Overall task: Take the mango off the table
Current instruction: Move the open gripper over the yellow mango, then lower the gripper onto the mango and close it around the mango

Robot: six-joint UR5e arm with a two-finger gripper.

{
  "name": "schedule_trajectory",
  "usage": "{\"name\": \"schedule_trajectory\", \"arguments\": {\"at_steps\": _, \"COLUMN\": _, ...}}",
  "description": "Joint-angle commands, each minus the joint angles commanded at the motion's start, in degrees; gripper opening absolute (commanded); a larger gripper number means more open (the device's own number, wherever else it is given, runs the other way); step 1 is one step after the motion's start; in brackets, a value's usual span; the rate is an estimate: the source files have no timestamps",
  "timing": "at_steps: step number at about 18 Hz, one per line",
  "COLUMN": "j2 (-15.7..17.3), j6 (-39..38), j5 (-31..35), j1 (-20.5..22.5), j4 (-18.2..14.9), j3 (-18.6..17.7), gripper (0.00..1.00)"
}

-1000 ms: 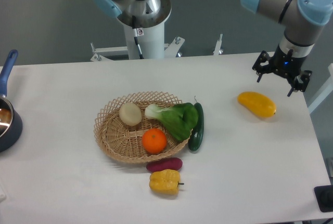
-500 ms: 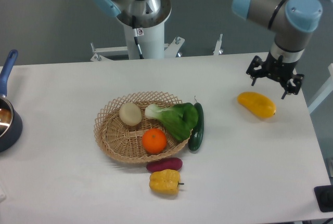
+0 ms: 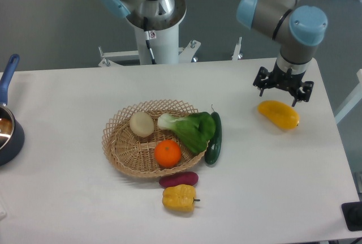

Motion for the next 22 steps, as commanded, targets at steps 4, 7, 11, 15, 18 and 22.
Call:
{"name": "schedule_trajectory", "arguments": {"at_steps": 4, "j2": -0.18, "j6": -5.82, "j5": 3.16, "j1": -0.09, "j4": 1.69, "j3": -1.22, "gripper": 1.0}}
{"name": "schedule_trajectory", "arguments": {"at_steps": 7, "j2": -1.05, "j6": -6.61, "j5": 3.6, "j1": -0.09, "j4": 2.56, "j3": -2.2, "gripper": 1.0}}
{"name": "schedule_trajectory", "arguments": {"at_steps": 11, "j2": -2.02, "j6": -12.92, "j5": 3.69, "j1": 0.0, "j4": 2.65, "j3": -2.9, "gripper": 1.0}}
{"name": "schedule_trajectory", "arguments": {"at_steps": 15, "j2": -3.25, "j6": -19.61, "j5": 3.6, "j1": 0.53, "j4": 3.53, "j3": -3.08, "gripper": 1.0}}
{"name": "schedule_trajectory", "arguments": {"at_steps": 18, "j2": -4.22, "j6": -20.41, "j5": 3.69, "j1": 0.35, "j4": 4.94, "j3": -3.16, "gripper": 1.0}}
{"name": "schedule_trajectory", "arguments": {"at_steps": 22, "j2": -4.31, "j6": -20.15, "j5": 3.52, "j1": 0.35, "j4": 5.55, "j3": -2.99, "gripper": 1.0}}
